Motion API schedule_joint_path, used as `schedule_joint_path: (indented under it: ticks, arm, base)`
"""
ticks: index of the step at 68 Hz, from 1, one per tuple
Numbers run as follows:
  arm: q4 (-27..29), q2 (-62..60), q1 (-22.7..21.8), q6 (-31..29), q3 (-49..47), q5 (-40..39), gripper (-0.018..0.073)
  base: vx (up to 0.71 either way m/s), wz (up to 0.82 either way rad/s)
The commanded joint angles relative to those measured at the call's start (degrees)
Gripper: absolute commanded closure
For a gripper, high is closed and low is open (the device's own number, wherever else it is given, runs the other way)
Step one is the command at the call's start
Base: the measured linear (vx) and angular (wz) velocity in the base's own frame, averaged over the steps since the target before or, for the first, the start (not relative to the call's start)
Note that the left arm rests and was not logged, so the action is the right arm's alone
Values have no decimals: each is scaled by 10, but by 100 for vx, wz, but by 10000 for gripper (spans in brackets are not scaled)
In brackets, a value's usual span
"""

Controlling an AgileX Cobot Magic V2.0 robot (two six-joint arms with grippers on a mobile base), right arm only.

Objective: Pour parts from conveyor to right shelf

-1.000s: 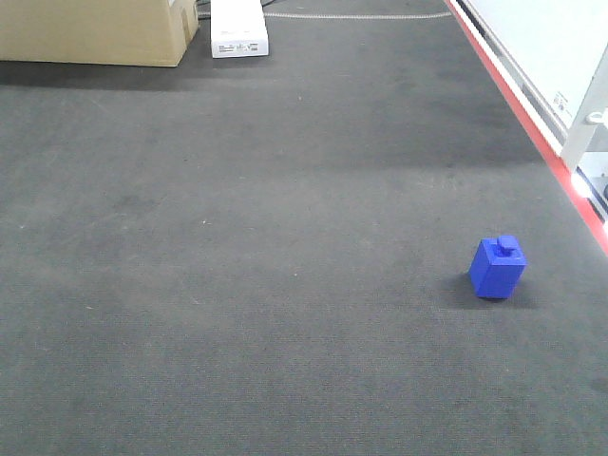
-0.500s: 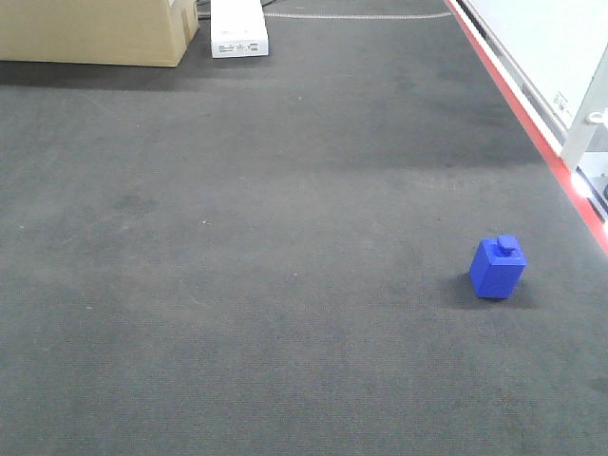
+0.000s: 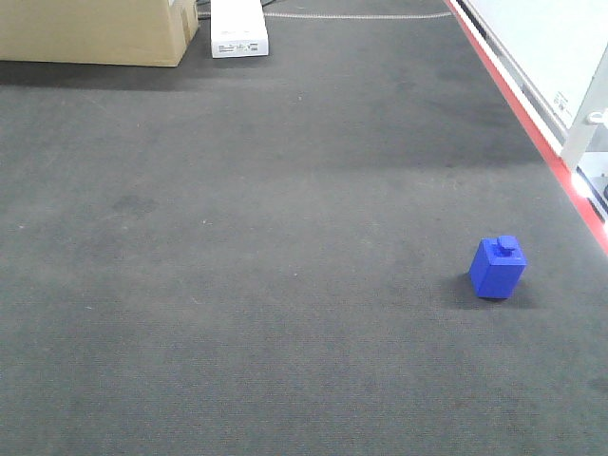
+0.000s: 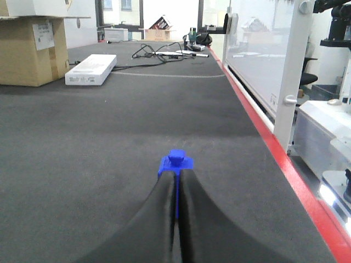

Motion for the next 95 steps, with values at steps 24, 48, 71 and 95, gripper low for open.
schedule_joint_path:
  ticks: [24,48,71,95]
  arm:
    - [6,-10,-1,13,-79,-371,568]
    - [-33,97,-1,-53,-355,-123,565]
    - [-14,323,-1,-14,-472,143,373]
    - [-19,441,-1,-4,-472,195,-161]
  base:
    - [0,0]
    - [0,0]
    - [0,0]
    - [0,0]
